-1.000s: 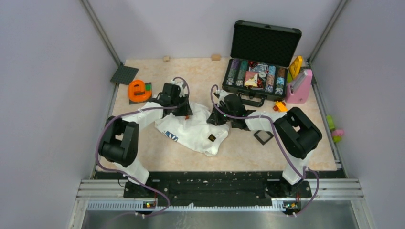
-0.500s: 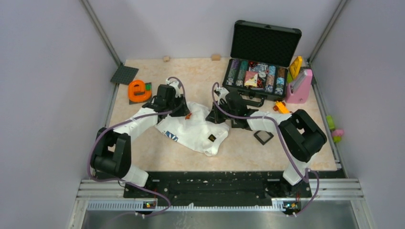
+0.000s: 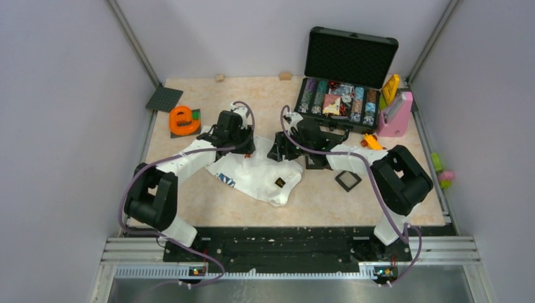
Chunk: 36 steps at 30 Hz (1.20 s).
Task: Remove the brooch from the garment
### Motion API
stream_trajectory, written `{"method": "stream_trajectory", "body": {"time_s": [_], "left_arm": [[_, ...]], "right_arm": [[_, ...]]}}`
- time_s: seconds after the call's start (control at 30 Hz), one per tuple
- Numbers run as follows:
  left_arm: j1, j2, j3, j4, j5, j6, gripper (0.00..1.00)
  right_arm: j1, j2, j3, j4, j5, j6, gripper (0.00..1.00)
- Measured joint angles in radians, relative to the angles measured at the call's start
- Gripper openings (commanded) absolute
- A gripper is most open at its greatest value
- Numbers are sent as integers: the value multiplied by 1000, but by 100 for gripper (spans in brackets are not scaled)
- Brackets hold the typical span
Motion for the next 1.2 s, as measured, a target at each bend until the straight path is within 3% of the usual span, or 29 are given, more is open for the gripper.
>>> {"method": "stream_trajectory", "body": {"time_s": [0.37,0.67,0.9,1.1,1.2], "left_arm": [[-28,91,52,-24,-47,26,51],[-50,126,102,-63,-132,35,18],[-53,77,100,-73,-199,33,2],[-53,60,98,-96,-242,26,0],[-51,60,88,-95,-248,15,12]], "right_arm": [[0,41,38,-19,31,1,64],[0,42,38,-18,42,1,62],[0,42,38,-18,45,1,62],[0,42,39,-18,37,0,64],[0,42,39,-19,35,-2,65]]}}
